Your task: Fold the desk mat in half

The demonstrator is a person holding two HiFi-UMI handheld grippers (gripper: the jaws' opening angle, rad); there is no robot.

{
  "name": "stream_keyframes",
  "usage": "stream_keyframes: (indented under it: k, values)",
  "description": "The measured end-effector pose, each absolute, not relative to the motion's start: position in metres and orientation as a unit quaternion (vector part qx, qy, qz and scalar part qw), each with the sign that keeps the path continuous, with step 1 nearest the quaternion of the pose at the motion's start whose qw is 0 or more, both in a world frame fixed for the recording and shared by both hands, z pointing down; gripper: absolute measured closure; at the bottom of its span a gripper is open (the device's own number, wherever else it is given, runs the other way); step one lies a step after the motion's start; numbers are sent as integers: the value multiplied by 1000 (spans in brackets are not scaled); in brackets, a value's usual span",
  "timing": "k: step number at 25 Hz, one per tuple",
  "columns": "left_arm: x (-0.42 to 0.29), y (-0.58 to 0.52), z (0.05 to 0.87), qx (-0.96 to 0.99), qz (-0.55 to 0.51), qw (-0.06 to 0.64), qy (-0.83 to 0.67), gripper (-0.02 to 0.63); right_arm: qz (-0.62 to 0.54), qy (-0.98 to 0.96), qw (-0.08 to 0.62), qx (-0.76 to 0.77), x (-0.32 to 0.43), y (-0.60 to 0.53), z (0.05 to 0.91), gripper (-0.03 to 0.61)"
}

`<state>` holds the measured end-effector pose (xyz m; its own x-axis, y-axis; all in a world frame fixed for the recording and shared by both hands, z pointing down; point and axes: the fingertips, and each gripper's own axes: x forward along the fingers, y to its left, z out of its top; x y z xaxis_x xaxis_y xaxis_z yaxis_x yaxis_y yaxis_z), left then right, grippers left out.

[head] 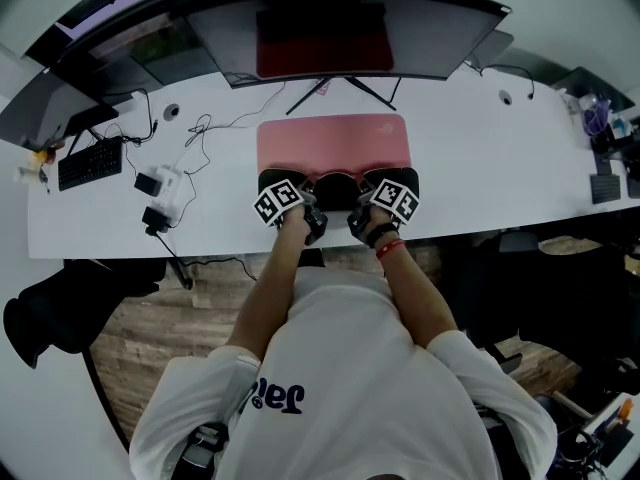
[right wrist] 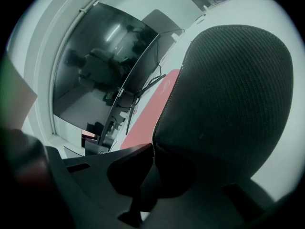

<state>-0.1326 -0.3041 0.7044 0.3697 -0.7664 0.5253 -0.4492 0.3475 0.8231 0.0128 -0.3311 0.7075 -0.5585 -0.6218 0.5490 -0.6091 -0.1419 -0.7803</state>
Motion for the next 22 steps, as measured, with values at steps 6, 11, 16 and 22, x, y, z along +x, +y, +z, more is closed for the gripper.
stream_keyframes:
  k: [6,11,16,22]
  values:
    - [-134,-311,705,558,-126,615,-542,583,-595,650,8,-473,12,-336,708,548]
    - [-134,-317,705,556,-129,617,-541,583,-594,651,7,-473,11,-342,706,548]
    - [-136,-321,706,555,-130,618,-542,583,-594,652,10,-472,10,-348,707,548]
    - [-136,-326,705,553,-130,619,-542,583,-596,649,8,-472,10,-353,708,548]
